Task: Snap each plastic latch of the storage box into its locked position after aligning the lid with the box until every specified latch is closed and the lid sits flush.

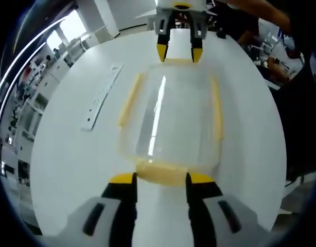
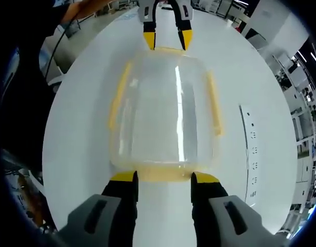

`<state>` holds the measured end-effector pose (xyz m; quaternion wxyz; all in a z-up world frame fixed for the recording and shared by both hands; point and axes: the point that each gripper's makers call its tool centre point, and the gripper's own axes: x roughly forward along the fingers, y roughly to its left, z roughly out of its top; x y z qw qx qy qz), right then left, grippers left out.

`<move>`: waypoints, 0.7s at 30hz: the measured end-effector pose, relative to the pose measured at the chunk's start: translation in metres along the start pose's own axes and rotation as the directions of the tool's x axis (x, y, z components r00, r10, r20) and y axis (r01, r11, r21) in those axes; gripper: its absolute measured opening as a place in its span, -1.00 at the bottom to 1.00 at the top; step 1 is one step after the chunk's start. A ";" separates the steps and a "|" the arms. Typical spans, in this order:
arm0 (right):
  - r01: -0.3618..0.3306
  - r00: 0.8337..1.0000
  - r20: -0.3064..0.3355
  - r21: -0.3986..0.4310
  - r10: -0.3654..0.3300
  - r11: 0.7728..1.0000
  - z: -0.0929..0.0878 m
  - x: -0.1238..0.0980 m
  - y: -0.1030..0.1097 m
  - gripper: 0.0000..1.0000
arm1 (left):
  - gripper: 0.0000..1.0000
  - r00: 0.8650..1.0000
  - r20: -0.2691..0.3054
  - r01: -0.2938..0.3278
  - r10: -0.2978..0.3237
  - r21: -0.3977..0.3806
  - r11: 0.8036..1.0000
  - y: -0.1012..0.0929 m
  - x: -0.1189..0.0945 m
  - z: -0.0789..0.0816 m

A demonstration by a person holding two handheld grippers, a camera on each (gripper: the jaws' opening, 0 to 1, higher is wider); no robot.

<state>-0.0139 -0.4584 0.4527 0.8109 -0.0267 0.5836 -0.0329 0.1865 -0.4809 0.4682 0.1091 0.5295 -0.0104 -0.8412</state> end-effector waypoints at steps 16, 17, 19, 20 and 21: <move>0.052 0.998 -0.017 -0.018 -0.053 0.998 -0.002 0.005 -0.002 -0.19 | -0.28 0.999 0.017 -0.036 0.036 -0.003 0.999 0.006 0.004 0.000; 0.052 0.998 -0.018 -0.021 -0.053 0.998 -0.002 0.004 -0.002 -0.19 | -0.28 0.999 0.018 -0.036 0.037 -0.004 0.999 0.007 0.004 0.000; 0.052 0.999 -0.015 -0.019 -0.052 0.998 -0.002 0.004 -0.002 -0.19 | -0.27 0.999 0.023 -0.036 0.036 -0.004 0.999 0.007 0.003 0.000; 0.052 0.999 -0.015 -0.018 -0.052 0.999 -0.002 0.004 -0.002 -0.19 | -0.27 0.999 0.025 -0.036 0.036 -0.004 0.999 0.007 0.003 0.000; 0.052 0.999 -0.016 -0.017 -0.052 0.999 -0.002 0.004 -0.002 -0.19 | -0.27 0.999 0.025 -0.035 0.035 -0.005 0.999 0.007 0.003 0.000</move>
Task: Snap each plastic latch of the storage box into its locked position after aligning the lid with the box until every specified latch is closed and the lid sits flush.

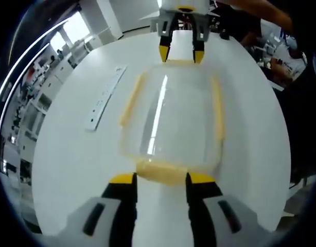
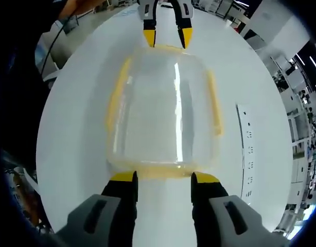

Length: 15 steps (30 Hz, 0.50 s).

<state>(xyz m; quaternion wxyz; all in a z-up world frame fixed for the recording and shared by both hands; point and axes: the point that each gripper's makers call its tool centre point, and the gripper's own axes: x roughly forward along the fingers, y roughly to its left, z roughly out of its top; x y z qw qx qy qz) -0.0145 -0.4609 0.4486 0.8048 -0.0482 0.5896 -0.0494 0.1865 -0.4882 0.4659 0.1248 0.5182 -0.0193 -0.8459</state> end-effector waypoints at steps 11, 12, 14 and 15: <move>0.020 1.000 0.009 0.002 -0.020 1.000 -0.002 0.002 0.001 -0.19 | -0.28 1.000 0.006 -0.001 0.001 -0.002 1.000 -0.003 0.002 -0.002; 0.022 1.000 0.012 0.000 -0.022 1.000 -0.002 0.002 0.001 -0.18 | -0.28 1.000 0.004 -0.001 0.001 0.001 1.000 -0.003 0.003 -0.002; 0.027 1.000 0.012 -0.005 -0.027 1.000 -0.002 0.003 0.001 -0.18 | -0.28 1.000 -0.003 -0.003 0.003 0.009 1.000 -0.003 0.003 -0.001; 0.029 0.999 0.012 -0.005 -0.029 1.000 -0.003 0.003 0.001 -0.18 | -0.28 1.000 -0.005 -0.003 0.003 0.012 1.000 -0.003 0.004 -0.001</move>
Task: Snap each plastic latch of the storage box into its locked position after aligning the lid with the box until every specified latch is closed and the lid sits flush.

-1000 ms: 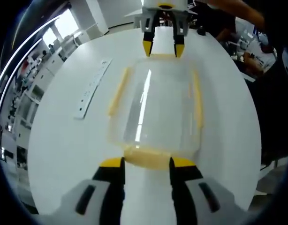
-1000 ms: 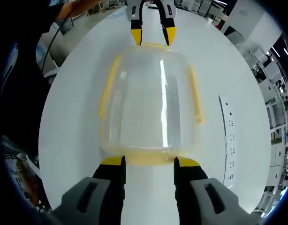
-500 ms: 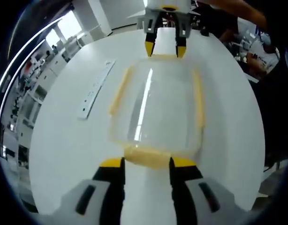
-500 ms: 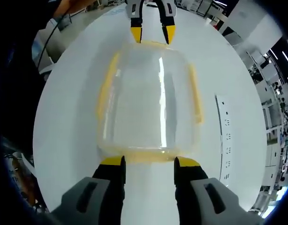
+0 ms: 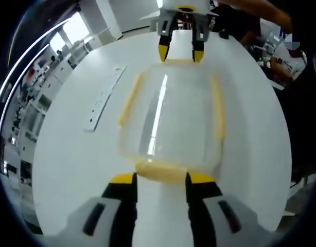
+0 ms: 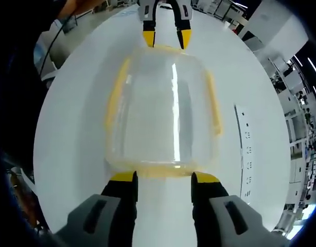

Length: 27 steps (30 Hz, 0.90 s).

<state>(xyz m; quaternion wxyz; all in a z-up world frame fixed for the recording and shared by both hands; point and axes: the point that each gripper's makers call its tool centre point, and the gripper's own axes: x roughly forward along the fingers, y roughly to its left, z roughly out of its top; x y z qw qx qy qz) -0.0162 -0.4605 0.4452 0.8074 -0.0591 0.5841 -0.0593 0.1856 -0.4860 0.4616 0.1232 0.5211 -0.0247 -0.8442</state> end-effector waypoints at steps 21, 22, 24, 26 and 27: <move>0.049 0.998 0.032 -0.124 -0.046 0.991 -0.011 0.000 -0.004 -0.34 | -0.43 0.998 0.067 0.003 -0.001 -0.020 1.000 -0.006 -0.014 0.008; 0.056 0.998 0.037 -0.117 -0.052 0.992 -0.011 -0.001 -0.005 -0.36 | -0.44 0.998 0.061 0.002 -0.001 -0.016 1.000 -0.006 -0.014 0.008; 0.067 0.997 0.046 -0.097 -0.062 0.993 -0.012 -0.004 -0.008 -0.38 | -0.48 0.999 0.050 0.011 -0.009 -0.036 0.999 -0.008 -0.013 0.007; 0.072 0.996 0.049 -0.087 -0.068 0.994 -0.015 -0.005 -0.011 -0.40 | -0.56 0.996 0.086 0.027 -0.022 -0.053 0.998 -0.011 -0.015 0.015; 0.072 0.996 0.056 -0.076 -0.068 0.995 -0.015 -0.006 -0.011 -0.46 | -0.59 0.995 0.093 0.025 -0.020 -0.049 0.999 -0.011 -0.017 0.017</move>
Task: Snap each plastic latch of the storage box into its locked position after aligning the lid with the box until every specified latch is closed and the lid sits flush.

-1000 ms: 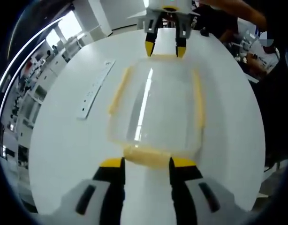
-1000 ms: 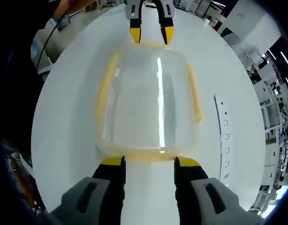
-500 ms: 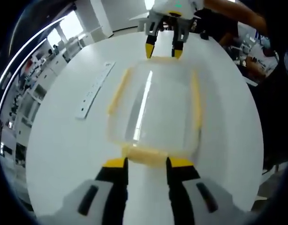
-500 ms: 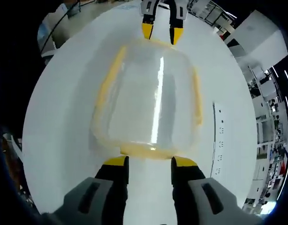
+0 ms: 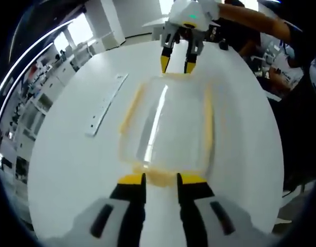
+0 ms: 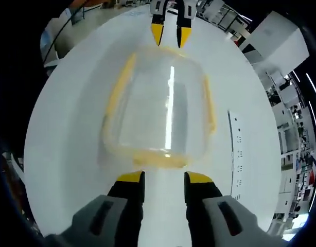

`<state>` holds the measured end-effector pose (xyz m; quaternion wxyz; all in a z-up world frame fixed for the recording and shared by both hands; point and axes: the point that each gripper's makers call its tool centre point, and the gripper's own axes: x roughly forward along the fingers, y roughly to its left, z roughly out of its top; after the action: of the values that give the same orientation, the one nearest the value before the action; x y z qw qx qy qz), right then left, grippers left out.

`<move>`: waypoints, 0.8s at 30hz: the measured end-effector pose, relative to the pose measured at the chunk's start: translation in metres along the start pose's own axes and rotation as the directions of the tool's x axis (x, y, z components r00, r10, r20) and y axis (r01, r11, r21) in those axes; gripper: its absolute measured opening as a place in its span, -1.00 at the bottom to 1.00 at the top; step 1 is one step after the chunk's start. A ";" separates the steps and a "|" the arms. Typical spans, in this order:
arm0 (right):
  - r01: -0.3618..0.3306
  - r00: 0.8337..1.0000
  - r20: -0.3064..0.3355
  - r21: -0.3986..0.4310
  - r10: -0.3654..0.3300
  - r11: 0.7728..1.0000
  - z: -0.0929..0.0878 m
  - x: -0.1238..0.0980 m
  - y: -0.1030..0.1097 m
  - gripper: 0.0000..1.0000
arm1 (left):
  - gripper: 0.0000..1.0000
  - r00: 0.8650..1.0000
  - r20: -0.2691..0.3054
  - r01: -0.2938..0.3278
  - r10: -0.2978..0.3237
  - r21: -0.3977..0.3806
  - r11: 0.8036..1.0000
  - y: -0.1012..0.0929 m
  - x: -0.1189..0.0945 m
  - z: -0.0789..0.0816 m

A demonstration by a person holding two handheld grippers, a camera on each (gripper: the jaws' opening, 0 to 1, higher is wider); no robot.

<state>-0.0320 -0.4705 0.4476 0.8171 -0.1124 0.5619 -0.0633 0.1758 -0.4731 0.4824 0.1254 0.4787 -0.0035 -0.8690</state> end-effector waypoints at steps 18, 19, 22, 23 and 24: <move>-0.022 0.998 0.052 0.077 0.018 0.997 0.009 0.004 0.007 -0.99 | -0.88 0.998 0.028 0.050 -0.050 0.014 0.999 -0.006 0.020 0.034; -0.023 0.998 0.059 0.089 0.018 0.996 0.009 0.004 0.007 -1.00 | -0.89 0.998 0.029 0.056 -0.056 0.016 0.998 -0.005 0.022 0.034; -0.027 0.996 0.093 0.126 0.015 0.992 0.009 0.005 0.007 -1.00 | -0.94 0.997 0.034 0.067 -0.067 0.012 0.998 -0.004 0.027 0.037; -0.027 0.994 0.106 0.140 0.012 0.990 0.008 0.005 0.008 -1.00 | -0.96 0.997 0.033 0.072 -0.073 0.011 0.997 -0.005 0.030 0.037; -0.029 0.993 0.118 0.158 0.010 0.987 0.008 0.007 0.009 -1.00 | -0.99 0.997 0.030 0.078 -0.078 0.011 0.997 -0.006 0.032 0.036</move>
<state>-0.0225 -0.4629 0.4421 0.8555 -0.0445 0.5073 -0.0932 0.1278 -0.4783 0.4748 0.0889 0.4660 0.0091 -0.8803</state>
